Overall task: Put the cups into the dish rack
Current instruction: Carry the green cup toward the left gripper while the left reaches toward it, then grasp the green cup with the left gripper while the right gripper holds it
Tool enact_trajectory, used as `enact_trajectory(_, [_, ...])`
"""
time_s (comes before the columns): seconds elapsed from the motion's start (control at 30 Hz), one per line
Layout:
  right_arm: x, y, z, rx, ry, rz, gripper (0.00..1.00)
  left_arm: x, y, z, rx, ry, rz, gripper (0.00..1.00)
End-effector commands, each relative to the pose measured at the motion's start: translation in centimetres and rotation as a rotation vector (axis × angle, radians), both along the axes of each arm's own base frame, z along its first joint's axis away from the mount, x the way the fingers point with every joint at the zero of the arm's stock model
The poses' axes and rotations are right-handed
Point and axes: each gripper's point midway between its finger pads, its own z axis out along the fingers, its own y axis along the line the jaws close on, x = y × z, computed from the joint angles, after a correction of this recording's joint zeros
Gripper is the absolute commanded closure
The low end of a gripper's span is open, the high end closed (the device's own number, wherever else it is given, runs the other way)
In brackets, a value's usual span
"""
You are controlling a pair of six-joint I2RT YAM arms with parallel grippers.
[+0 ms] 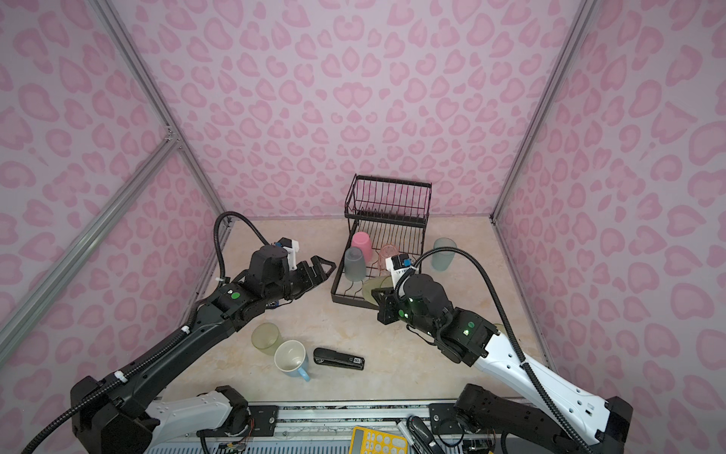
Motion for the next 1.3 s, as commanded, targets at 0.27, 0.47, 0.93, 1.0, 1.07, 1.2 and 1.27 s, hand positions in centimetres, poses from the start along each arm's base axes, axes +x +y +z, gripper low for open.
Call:
enact_trajectory(0.27, [3.3, 2.3, 6.8, 0.309, -0.334, -0.032, 1.0, 0.5, -3.3, 5.2, -0.544, 0.095, -0.024, 0.02])
enact_trajectory(0.47, [4.0, 3.3, 7.0, 0.359, -0.354, -0.008, 1.0, 0.8, -4.4, 6.7, -0.738, 0.137, -0.043, 0.0])
enact_trajectory(0.93, [4.2, 5.0, 7.4, 0.406, -0.327, 0.07, 1.0, 1.7, -6.2, 7.4, -0.778, 0.156, -0.065, 0.03])
enact_trajectory(1.0, [4.2, 5.2, 7.3, 0.407, -0.318, 0.086, 1.0, 1.9, -6.5, 7.4, -0.773, 0.156, -0.073, 0.03])
enact_trajectory(1.07, [4.1, 5.3, 7.1, 0.41, -0.305, 0.106, 1.0, 2.0, -6.7, 7.3, -0.772, 0.16, -0.079, 0.05])
enact_trajectory(1.2, [4.2, 5.2, 6.7, 0.409, -0.285, 0.125, 1.0, 2.2, -6.9, 7.2, -0.771, 0.156, -0.083, 0.07])
enact_trajectory(1.27, [4.3, 5.0, 6.5, 0.414, -0.276, 0.124, 1.0, 2.3, -7.0, 7.2, -0.773, 0.155, -0.088, 0.09])
